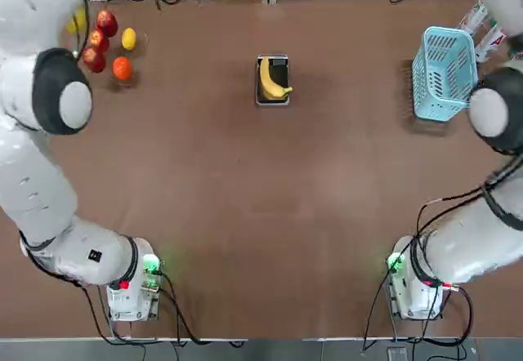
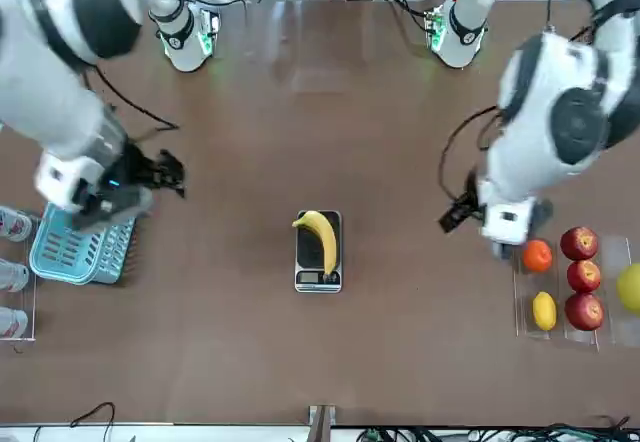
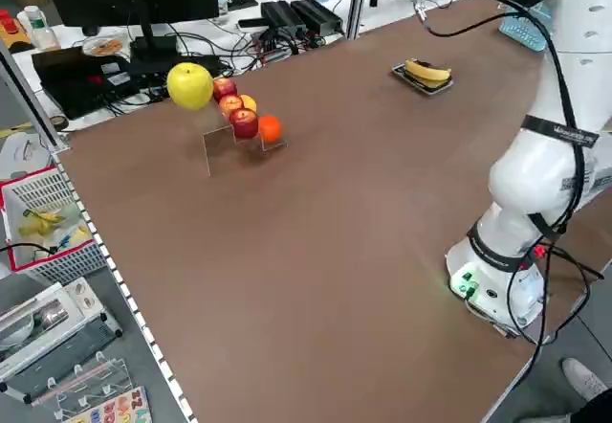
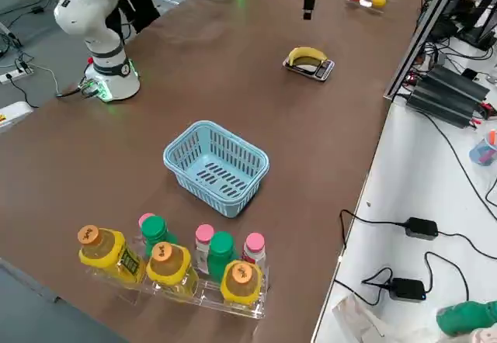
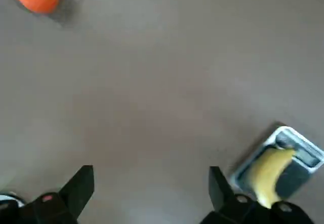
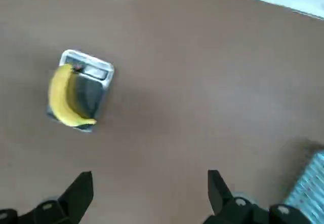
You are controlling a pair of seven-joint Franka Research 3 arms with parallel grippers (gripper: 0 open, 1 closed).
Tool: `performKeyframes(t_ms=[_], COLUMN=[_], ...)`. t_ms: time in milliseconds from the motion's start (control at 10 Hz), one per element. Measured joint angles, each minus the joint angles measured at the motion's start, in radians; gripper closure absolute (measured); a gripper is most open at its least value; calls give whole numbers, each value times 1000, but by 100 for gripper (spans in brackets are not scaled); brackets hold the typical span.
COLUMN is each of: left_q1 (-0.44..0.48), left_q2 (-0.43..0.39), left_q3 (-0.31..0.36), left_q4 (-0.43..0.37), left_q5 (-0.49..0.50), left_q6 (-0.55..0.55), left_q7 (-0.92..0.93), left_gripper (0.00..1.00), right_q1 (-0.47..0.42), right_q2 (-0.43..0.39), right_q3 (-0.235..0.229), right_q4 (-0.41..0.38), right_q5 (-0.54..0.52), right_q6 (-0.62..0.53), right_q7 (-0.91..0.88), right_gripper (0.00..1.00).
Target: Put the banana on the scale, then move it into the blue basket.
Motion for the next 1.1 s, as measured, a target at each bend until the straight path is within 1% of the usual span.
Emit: performKeyframes(t_ms=[100,300,400,500,600,700,800,900,1000,1100], left_q1=[81,232,261,250,209,151,100,82,87,100], left_q2=[-29,-139,-194,-236,-262,-277,-288,-299,-308,-316], left_q3=[-1,-2,-1,-2,-6,-10,-14,-15,-12,-2], left_q4=[-16,-96,-123,-140,-146,-148,-148,-149,-149,-149], left_q5=[2,2,2,17,59,110,137,138,130,95], left_q6=[-19,-31,-33,-34,-34,-34,-34,-34,-34,-34], left_q7=[116,340,451,528,559,579,597,621,657,680], left_gripper=[0,0,0,0,0,0,0,0,0,0], right_q1=[86,230,277,317,351,383,410,432,452,469], right_q2=[84,244,306,354,387,404,421,453,494,534], right_q3=[-1,-8,-12,-17,-21,-24,-28,-34,-38,-44], right_q4=[32,53,59,65,72,75,74,74,74,74], right_q5=[-11,-106,-140,-151,-162,-188,-207,-224,-246,-260], right_q6=[62,232,326,389,422,429,440,482,525,562], right_q7=[20,103,139,176,201,221,251,280,308,345], right_gripper=[0,0,0,0,0,0,0,0,0,0])
